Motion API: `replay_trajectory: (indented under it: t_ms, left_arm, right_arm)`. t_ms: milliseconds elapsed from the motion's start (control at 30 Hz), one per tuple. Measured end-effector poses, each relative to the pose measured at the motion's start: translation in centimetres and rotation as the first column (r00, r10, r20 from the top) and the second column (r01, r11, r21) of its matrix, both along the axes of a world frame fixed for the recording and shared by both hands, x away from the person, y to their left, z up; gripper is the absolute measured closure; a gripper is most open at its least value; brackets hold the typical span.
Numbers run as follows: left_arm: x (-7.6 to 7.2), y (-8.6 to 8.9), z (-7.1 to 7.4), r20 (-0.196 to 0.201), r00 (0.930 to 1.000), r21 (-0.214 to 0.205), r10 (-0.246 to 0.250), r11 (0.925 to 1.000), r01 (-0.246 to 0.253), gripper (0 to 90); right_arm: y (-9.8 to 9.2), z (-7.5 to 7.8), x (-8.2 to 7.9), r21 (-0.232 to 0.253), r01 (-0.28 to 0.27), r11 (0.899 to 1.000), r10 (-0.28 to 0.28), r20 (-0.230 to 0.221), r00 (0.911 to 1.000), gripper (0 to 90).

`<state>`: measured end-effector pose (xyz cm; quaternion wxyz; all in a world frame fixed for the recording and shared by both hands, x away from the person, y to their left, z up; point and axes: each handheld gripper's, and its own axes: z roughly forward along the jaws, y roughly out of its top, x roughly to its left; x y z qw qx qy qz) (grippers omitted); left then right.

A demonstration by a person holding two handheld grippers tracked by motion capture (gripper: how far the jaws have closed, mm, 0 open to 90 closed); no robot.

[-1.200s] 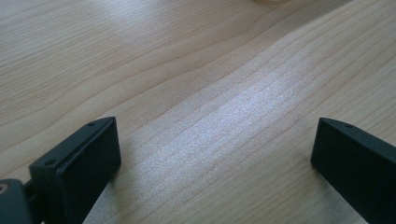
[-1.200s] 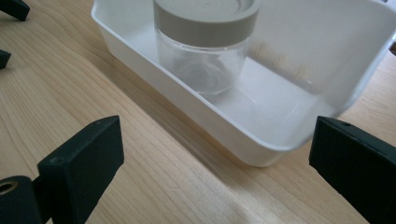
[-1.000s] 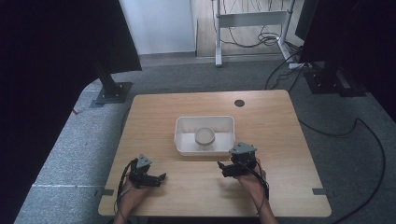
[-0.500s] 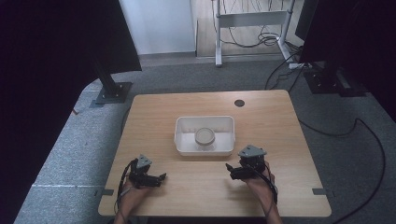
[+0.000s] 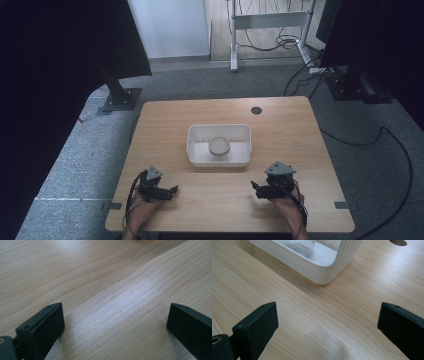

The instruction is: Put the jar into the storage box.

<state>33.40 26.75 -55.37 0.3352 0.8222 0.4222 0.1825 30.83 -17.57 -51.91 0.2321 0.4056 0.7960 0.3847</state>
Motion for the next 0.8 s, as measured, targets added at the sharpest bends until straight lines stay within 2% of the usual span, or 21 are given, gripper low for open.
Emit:
replay_trajectory:
  t_ms: [200, 800]
  left_arm:
    - [0.0, 0.0, 0.0, 0.0, 1.0, 0.001, 0.001, 1.0, -0.001, 1.2]
    - [-0.1, -0.1, 0.0, 0.001, 1.0, 0.0, -0.001, 1.0, 0.001, 1.2]
  right_arm:
    - [-1.2, -0.3, -0.8, 0.004, 0.021, 1.0, -0.021, -0.002, 0.9998, 2.7]
    - [-3.7, -2.8, -2.8, -0.015, 0.07, 0.997, -0.071, -0.067, 0.9952, 3.0]
